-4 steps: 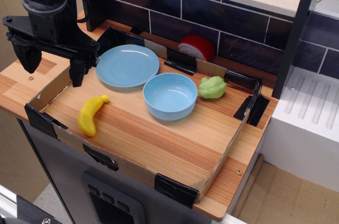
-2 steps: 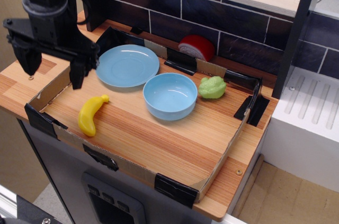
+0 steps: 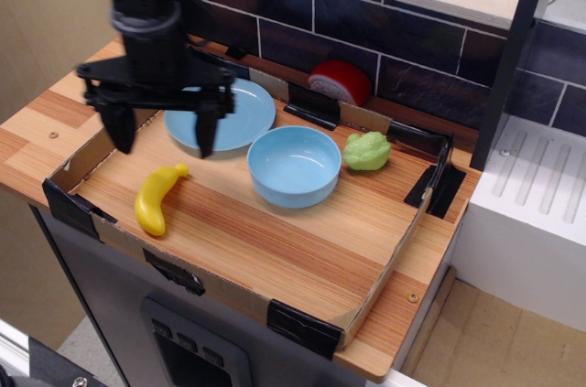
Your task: Put bowl on plate
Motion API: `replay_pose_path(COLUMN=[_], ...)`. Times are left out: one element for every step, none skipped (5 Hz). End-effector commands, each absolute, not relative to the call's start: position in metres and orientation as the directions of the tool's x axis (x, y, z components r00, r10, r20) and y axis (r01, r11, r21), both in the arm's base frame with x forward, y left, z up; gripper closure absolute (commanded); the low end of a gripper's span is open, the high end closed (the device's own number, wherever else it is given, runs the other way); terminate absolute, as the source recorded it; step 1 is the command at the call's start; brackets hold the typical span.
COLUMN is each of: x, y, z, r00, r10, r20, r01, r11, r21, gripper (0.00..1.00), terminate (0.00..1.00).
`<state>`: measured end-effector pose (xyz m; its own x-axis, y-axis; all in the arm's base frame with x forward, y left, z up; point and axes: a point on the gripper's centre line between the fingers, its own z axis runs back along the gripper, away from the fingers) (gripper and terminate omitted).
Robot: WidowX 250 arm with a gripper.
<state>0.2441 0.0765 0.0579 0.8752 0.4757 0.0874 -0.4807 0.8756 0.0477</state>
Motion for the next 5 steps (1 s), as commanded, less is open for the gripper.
replay_pose_path(x=[0.272, 0.276, 0.281, 0.283, 0.282], y=[0.046, 0.037, 0.034, 0.04, 0.042], z=[0.062, 0.057, 0.042, 0.032, 0.027], r00=[0.778, 0.718, 0.72, 0.699, 0.709], r10=[0.598, 0.651, 0.639, 0.657, 0.655], r20=[0.195, 0.247, 0.272, 0.281, 0.261], r01=[-0.6, -0.657, -0.658, -0.679, -0.676], r11=[0.798, 0.751, 0.753, 0.733, 0.737], r21=[-0.053, -0.069, -0.027, -0.024, -0.015], gripper=[0.0, 0.0, 0.0, 0.0, 0.0], terminate=[0.0, 0.0, 0.0, 0.0, 0.0])
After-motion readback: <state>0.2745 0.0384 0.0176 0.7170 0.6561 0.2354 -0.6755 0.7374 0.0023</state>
